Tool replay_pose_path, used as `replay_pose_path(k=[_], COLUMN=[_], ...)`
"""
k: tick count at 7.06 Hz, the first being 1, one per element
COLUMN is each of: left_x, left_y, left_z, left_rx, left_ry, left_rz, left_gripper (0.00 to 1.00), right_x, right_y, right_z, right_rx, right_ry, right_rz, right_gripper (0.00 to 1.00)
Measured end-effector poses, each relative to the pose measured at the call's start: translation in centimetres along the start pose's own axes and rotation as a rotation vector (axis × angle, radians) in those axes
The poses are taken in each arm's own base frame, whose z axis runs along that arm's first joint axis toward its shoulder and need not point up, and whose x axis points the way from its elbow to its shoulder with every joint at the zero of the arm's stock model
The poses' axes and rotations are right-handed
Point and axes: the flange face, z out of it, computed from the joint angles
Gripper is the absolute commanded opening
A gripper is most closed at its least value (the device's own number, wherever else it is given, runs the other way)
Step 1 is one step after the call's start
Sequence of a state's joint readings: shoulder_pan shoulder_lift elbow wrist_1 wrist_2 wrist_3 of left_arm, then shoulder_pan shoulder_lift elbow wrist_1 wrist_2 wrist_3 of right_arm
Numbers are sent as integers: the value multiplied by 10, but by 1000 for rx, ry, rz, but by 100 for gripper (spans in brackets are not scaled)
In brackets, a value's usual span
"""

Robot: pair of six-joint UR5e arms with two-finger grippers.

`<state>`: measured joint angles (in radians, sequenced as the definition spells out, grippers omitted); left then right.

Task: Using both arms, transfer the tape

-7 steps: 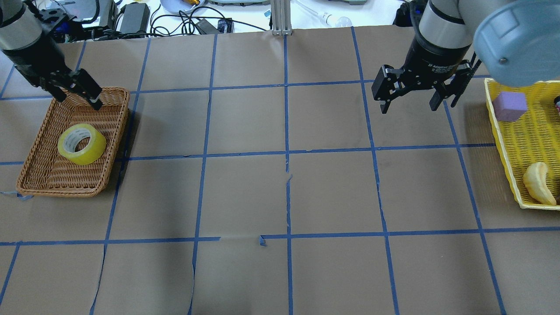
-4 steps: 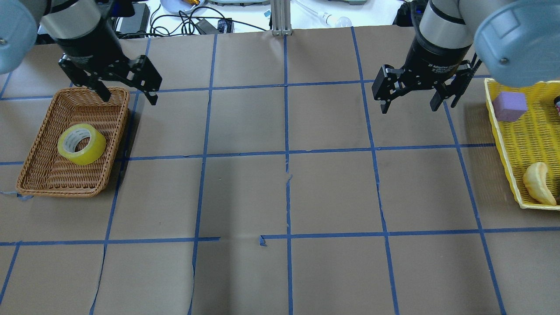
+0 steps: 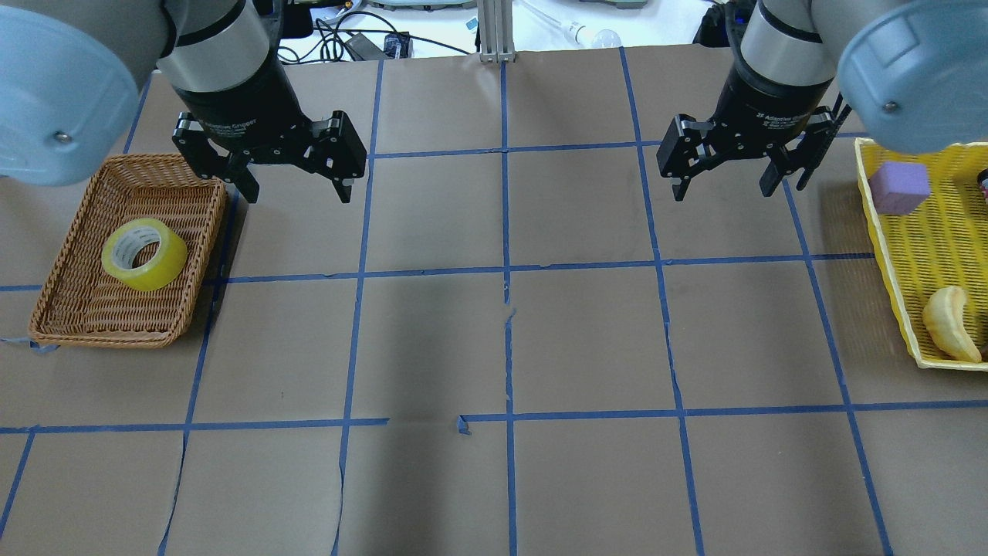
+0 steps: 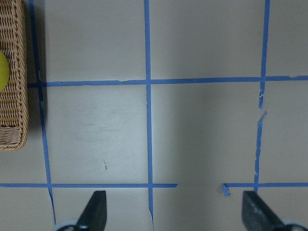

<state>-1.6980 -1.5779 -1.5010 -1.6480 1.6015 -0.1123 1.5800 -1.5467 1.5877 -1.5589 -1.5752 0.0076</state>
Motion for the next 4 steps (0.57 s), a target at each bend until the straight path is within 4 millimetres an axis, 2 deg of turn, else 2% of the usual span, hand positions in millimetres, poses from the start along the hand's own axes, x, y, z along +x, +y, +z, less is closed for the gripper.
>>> replay_pose_path(k=[4], left_x=[3], left_y=[-3], left_z=[1], left_rx=[0], left_ry=[57], left_rz=[16], left_gripper=[100], right_x=[0], right_y=[2], right_z=[-4], right_rx=[9], right_ry=[0], right_rz=[0], right_gripper=[100])
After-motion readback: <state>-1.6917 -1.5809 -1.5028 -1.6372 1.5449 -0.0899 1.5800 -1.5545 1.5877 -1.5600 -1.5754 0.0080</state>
